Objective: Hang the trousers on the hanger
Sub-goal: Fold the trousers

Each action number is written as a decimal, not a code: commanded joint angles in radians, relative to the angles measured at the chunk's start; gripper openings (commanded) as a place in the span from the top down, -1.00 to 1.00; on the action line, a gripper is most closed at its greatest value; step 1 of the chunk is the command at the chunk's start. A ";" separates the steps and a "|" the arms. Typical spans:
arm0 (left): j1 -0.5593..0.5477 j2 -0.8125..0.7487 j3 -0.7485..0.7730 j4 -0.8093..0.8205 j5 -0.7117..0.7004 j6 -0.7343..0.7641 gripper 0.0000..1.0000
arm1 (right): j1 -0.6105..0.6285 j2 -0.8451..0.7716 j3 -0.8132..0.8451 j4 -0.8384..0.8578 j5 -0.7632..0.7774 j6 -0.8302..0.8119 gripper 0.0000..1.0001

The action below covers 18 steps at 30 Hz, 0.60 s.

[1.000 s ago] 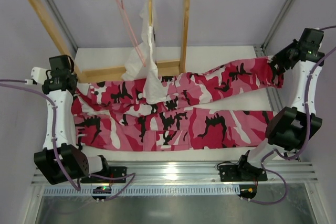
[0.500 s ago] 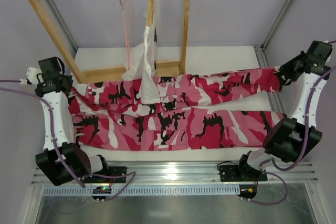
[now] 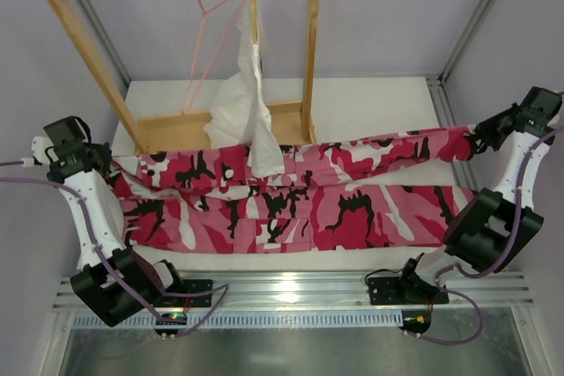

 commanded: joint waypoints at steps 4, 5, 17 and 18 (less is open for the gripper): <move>0.053 -0.115 -0.076 0.079 -0.021 0.021 0.99 | -0.094 -0.096 -0.114 0.099 0.077 0.066 0.93; 0.067 -0.126 -0.094 0.081 -0.015 0.021 0.99 | -0.097 -0.106 -0.123 0.099 0.084 0.073 0.93; 0.167 -0.183 -0.269 0.015 0.011 0.029 0.99 | -0.168 -0.191 -0.325 0.125 0.080 0.075 0.92; 0.173 -0.192 -0.280 0.013 0.013 0.021 0.99 | -0.179 -0.202 -0.341 0.125 0.075 0.081 0.93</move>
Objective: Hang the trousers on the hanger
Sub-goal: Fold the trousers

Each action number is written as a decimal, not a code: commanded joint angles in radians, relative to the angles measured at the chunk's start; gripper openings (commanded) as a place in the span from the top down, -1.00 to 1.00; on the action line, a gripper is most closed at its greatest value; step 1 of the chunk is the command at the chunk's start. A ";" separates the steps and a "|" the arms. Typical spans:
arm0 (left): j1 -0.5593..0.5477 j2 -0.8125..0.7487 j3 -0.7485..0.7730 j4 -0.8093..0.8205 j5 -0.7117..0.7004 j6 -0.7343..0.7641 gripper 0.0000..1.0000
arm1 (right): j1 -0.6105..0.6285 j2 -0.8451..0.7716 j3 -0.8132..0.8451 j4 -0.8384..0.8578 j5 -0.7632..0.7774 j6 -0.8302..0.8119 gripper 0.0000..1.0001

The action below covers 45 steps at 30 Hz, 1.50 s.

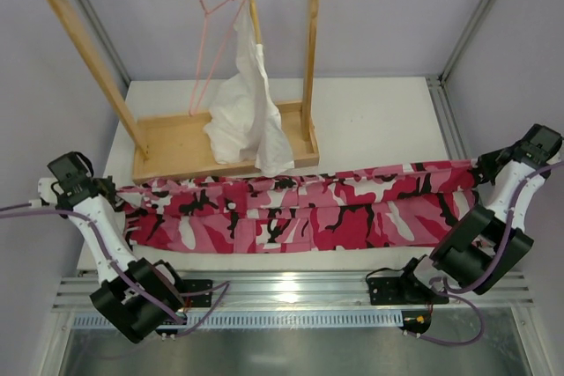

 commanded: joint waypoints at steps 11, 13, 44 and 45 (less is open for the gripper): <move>0.059 -0.109 -0.020 -0.102 -0.136 0.007 0.46 | -0.148 -0.102 -0.118 -0.012 0.162 0.061 0.83; 0.062 -0.142 -0.022 -0.128 -0.178 0.018 0.32 | -0.153 -0.091 -0.104 -0.038 0.197 0.053 0.57; 0.059 0.193 -0.075 0.021 0.052 0.101 -0.13 | 0.311 -0.051 -0.302 0.057 0.105 -0.042 -0.14; 0.059 0.205 -0.080 0.028 0.042 0.098 -0.13 | 0.284 -0.028 -0.314 0.066 0.096 -0.051 -0.13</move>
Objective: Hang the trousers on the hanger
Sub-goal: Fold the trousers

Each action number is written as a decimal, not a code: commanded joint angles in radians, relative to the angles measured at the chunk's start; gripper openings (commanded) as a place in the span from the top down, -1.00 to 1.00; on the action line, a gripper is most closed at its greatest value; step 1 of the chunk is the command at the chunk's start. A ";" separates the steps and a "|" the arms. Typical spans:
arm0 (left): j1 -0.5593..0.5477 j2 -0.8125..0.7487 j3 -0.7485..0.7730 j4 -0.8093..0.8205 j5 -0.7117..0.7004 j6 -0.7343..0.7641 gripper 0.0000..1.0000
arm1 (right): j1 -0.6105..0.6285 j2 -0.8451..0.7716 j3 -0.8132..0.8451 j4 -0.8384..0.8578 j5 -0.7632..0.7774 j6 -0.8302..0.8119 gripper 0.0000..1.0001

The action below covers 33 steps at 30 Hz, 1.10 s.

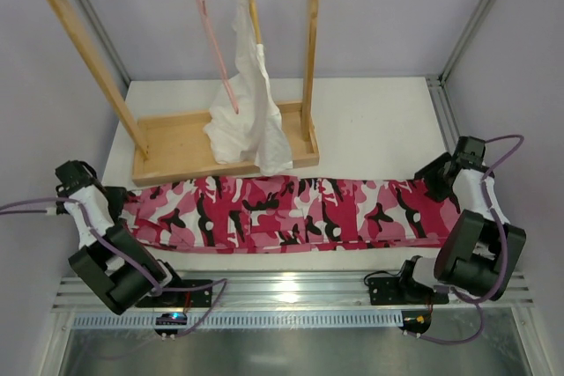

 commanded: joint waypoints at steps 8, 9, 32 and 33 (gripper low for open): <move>-0.023 0.150 0.107 -0.052 -0.183 0.037 -0.13 | -0.112 -0.007 0.020 0.011 0.190 0.019 -0.10; -0.069 0.136 0.127 -0.055 -0.205 0.040 -0.13 | -0.112 -0.014 0.026 0.006 0.190 0.022 -0.10; -0.169 0.289 0.123 -0.014 -0.372 -0.029 -0.10 | -0.058 0.028 -0.135 0.126 0.220 0.065 -0.03; -0.151 0.286 0.121 -0.011 -0.374 -0.030 -0.10 | -0.050 0.037 -0.132 0.124 0.219 0.068 -0.03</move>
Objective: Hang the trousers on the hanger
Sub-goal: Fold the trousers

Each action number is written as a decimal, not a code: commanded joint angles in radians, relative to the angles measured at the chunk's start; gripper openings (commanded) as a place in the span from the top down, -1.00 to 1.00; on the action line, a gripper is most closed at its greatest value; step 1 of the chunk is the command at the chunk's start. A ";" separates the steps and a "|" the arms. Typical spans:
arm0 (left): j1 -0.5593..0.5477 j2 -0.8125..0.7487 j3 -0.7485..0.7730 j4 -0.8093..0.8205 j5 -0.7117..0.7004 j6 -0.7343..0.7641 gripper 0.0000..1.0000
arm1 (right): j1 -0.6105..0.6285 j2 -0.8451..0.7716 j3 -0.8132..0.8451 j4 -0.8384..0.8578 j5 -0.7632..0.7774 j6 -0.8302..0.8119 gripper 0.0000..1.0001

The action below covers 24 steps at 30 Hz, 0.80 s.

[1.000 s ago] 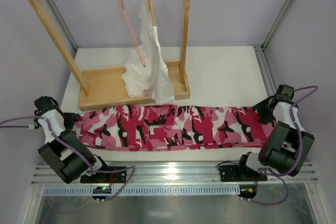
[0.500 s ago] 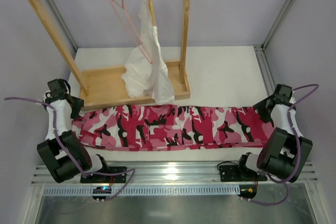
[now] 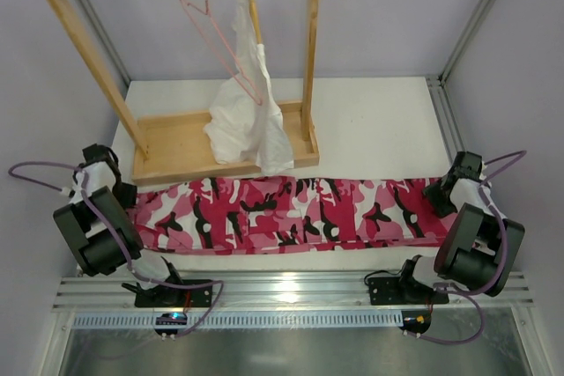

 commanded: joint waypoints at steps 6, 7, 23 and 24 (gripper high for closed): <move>0.107 -0.030 0.042 -0.014 -0.094 0.019 -0.11 | 0.113 0.008 -0.001 0.059 0.025 0.021 -0.02; 0.108 -0.051 0.054 -0.017 -0.082 0.038 -0.11 | 0.134 0.002 0.001 0.074 -0.007 0.010 -0.03; -0.082 -0.197 0.065 0.285 0.153 0.259 -0.16 | 0.358 -0.069 0.186 0.049 -0.133 -0.076 -0.03; -0.087 -0.194 0.060 0.302 0.156 0.259 -0.17 | 0.360 -0.072 0.194 0.041 -0.133 -0.080 -0.03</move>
